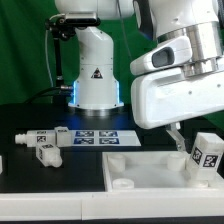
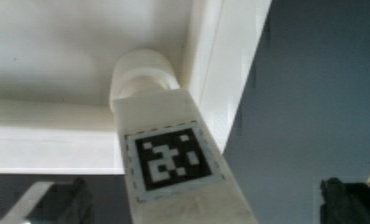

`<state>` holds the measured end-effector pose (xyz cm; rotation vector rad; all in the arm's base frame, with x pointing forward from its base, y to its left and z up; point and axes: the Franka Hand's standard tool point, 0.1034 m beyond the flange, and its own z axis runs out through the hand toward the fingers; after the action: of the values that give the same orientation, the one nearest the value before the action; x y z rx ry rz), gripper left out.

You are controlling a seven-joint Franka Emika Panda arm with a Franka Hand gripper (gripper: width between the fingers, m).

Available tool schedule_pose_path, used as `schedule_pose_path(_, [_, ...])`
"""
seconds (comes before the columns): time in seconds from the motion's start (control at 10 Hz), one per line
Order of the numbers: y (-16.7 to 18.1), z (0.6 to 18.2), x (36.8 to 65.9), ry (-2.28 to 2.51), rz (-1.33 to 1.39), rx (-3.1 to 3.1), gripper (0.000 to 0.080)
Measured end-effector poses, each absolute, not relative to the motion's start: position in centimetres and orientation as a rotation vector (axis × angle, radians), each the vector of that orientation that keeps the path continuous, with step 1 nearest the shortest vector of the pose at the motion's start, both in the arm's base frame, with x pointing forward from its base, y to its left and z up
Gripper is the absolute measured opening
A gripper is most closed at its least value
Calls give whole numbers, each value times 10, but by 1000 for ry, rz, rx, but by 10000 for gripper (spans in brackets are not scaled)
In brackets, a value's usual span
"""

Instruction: Assemble one leg

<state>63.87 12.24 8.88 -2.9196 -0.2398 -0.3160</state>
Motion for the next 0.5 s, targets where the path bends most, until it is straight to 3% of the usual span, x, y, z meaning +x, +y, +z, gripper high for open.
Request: schedule_pose_path(0.5, [106,93,645,-186,-197,-3008,649])
